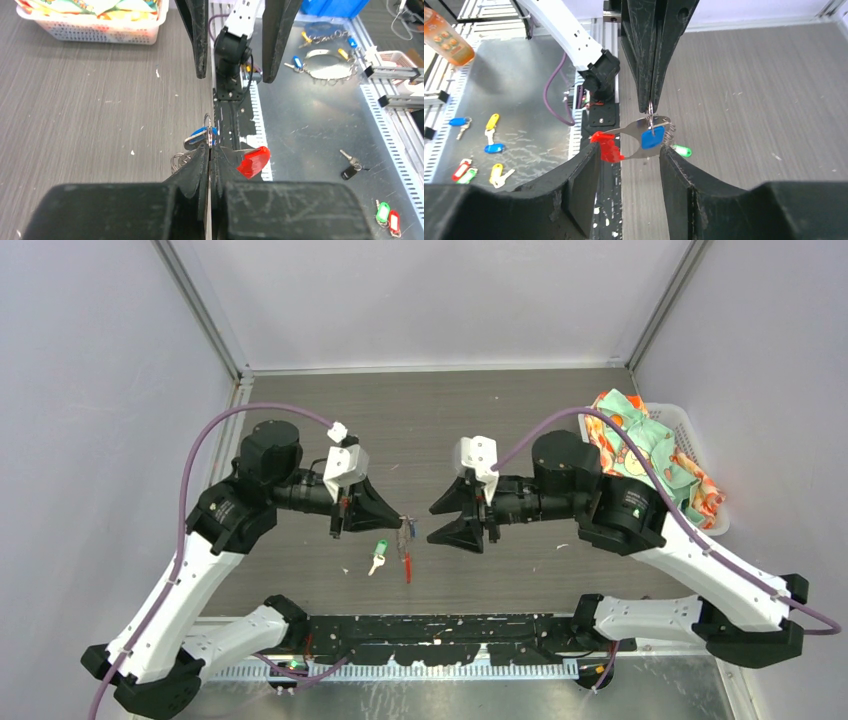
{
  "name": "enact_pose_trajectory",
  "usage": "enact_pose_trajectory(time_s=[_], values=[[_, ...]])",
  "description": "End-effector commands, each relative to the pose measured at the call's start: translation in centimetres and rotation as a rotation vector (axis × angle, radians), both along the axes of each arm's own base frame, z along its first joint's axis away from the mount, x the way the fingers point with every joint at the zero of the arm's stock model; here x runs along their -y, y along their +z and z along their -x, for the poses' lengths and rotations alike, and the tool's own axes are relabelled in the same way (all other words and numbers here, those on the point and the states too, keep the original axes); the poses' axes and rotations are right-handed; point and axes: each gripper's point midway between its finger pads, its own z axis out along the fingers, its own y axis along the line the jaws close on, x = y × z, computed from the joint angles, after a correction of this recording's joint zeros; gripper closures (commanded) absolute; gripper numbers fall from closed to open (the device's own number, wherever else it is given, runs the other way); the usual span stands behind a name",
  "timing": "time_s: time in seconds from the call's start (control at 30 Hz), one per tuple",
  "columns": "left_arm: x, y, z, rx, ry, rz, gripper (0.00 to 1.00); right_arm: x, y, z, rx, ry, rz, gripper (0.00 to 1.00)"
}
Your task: Put the keys on the keyring
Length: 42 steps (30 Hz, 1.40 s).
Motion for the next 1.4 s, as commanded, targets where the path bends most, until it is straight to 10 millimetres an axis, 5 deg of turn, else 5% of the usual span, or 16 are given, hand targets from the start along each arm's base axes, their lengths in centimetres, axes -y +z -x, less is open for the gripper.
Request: enact_pose_trajectory(time_s=[0.0, 0.4, 0.7, 0.9, 1.1, 1.37], values=[[0.8, 4.3, 1.3, -0.002, -0.065, 0.153, 1.00, 0.0, 2.9, -1.4, 0.156, -0.049, -0.154, 0.48], [0.6, 5.4, 2.6, -0.019, -0.125, 0.180, 1.00, 0.0, 4.0, -0.7, 0.273, 0.019, -0.217, 0.54], [0.5, 5.6, 2.7, -0.009, -0.118, 0.183, 1.00, -0.8, 3.8, 0.2, 0.273, 0.104, -0.198, 0.86], [0.4, 5.6, 2.6, -0.005, -0.106, 0.184, 1.00, -0.8, 3.7, 0.3, 0.265, 0.111, -0.193, 0.86], [0.4, 5.6, 2.5, -0.004, -0.099, 0.184, 1.00, -0.8, 3.6, 0.1, 0.268, 0.096, -0.192, 0.99], [0.5, 5.6, 2.3, 0.001, -0.085, 0.187, 1.00, -0.6, 2.7, 0.4, 0.251, 0.114, -0.161, 0.99]])
